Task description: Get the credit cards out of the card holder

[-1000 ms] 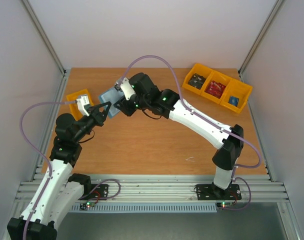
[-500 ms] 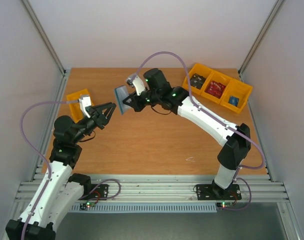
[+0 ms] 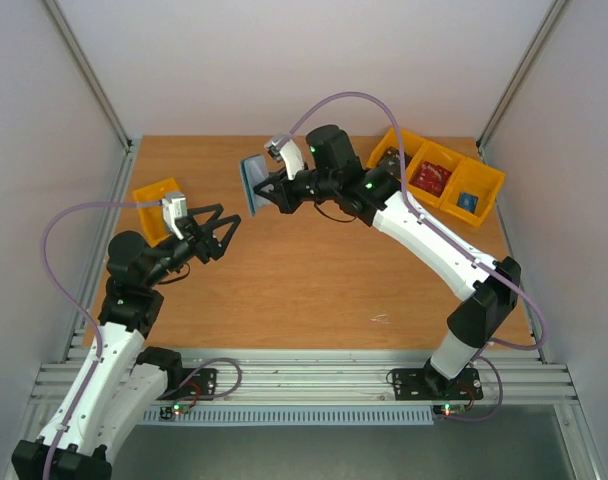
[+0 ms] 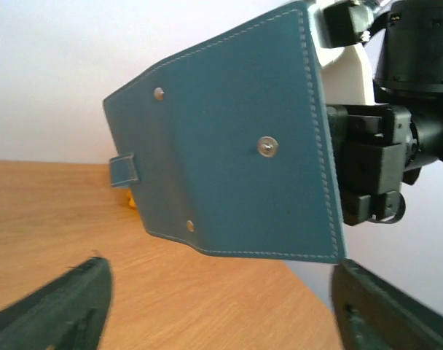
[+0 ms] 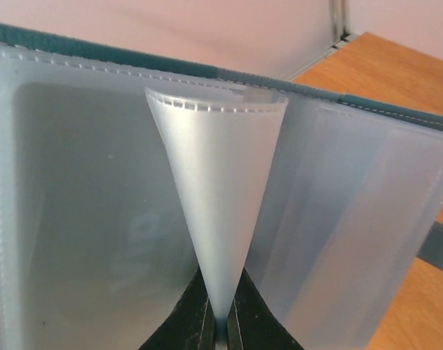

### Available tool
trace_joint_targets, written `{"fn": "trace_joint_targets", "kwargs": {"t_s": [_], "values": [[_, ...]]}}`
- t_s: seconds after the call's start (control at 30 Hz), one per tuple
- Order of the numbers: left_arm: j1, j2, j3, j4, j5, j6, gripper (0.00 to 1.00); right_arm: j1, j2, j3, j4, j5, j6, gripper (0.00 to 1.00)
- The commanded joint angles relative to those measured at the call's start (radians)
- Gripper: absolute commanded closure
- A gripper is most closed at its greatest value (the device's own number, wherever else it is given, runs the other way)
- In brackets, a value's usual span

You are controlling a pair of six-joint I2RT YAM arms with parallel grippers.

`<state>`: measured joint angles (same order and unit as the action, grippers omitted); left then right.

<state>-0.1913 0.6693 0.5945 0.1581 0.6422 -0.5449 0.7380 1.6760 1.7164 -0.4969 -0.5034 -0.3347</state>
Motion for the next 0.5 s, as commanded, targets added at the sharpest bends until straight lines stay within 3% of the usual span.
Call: {"fn": "trace_joint_targets", "kwargs": {"t_s": [0.0, 0.03, 0.07, 0.27, 0.37, 0.47], "values": [[0.000, -0.004, 0.026, 0.107, 0.070, -0.006, 0.11, 0.028, 0.019, 0.087, -0.100, 0.153, -0.087, 0.99], [0.000, -0.001, 0.026, 0.115, 0.076, -0.013, 0.03, 0.045, 0.025, 0.104, -0.128, 0.185, -0.113, 0.99], [0.001, 0.001, 0.030, 0.118, 0.079, -0.016, 0.01, 0.059, 0.029, 0.118, -0.149, 0.215, -0.139, 0.99], [0.001, 0.022, 0.039, 0.113, -0.001, -0.054, 0.01, 0.119, 0.043, 0.165, -0.203, 0.328, -0.233, 0.99], [0.001, 0.030, 0.037, 0.093, -0.056, -0.063, 0.01, 0.127, 0.041, 0.168, -0.203, 0.307, -0.249, 0.99], [0.001, 0.028, 0.030, 0.081, -0.048, -0.064, 0.15, 0.128, 0.035, 0.163, -0.197, 0.277, -0.259, 0.99]]}}
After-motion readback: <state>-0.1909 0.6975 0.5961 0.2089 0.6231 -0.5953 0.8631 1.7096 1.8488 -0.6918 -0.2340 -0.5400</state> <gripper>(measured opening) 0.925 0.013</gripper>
